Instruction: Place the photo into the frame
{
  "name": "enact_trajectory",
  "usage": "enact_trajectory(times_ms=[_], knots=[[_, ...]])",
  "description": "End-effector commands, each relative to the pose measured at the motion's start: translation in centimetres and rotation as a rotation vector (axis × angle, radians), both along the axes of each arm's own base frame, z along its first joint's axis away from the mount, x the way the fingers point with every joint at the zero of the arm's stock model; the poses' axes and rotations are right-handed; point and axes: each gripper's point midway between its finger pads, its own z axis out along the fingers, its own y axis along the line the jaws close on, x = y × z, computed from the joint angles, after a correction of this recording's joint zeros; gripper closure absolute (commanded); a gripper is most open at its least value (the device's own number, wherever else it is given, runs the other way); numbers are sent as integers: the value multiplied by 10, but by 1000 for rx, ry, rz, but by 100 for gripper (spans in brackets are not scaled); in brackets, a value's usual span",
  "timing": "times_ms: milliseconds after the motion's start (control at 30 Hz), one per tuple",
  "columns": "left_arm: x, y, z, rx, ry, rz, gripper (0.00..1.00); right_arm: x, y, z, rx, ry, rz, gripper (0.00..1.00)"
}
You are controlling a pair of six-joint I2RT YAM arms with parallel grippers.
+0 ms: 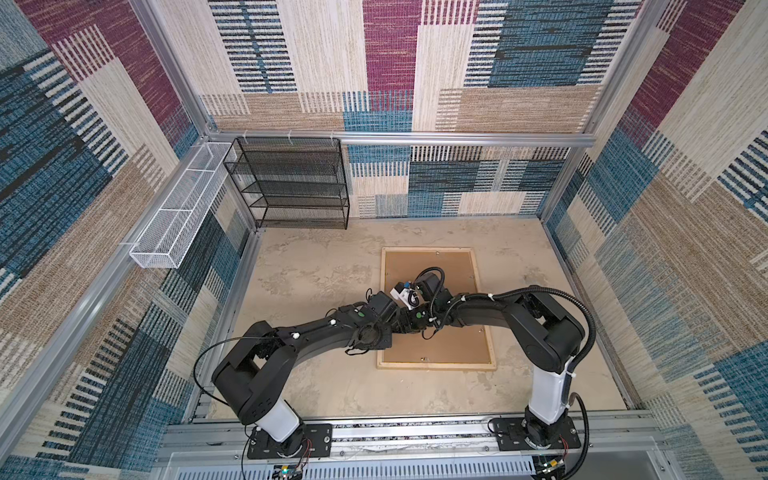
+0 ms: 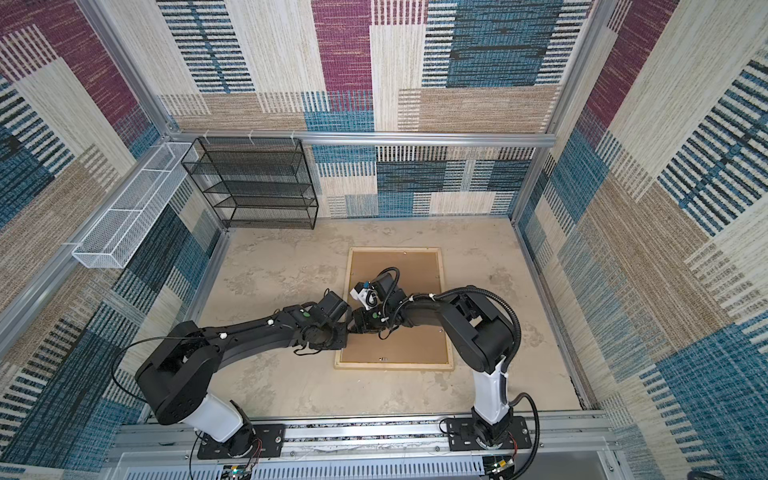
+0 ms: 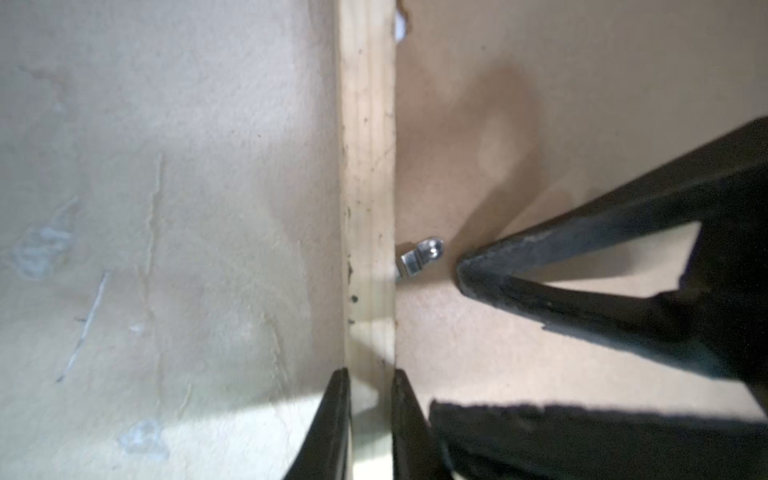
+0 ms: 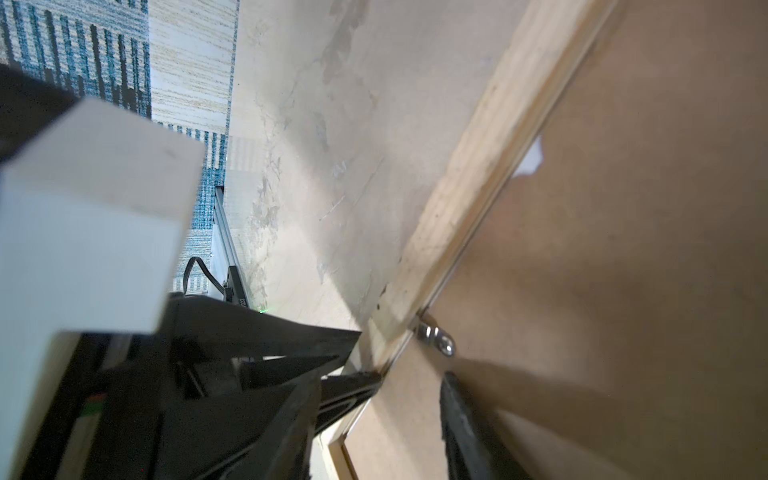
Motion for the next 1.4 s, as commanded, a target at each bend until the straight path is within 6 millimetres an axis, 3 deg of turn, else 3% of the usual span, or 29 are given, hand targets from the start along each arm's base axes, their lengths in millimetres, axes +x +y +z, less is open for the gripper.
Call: enact_trajectory(times_ms=[0, 267, 900, 1367], knots=[[-7, 8, -8, 43, 25, -25, 86, -15, 7, -1, 6, 42, 19, 51], [-9, 7, -9, 28, 30, -25, 86, -3, 12, -8, 10, 71, -59, 51], [-6, 10, 2, 3, -22, -6, 81, -6, 13, -3, 74, 143, -123, 49], [-10, 5, -1, -26, -17, -36, 84, -4, 15, -7, 85, 153, -137, 49]])
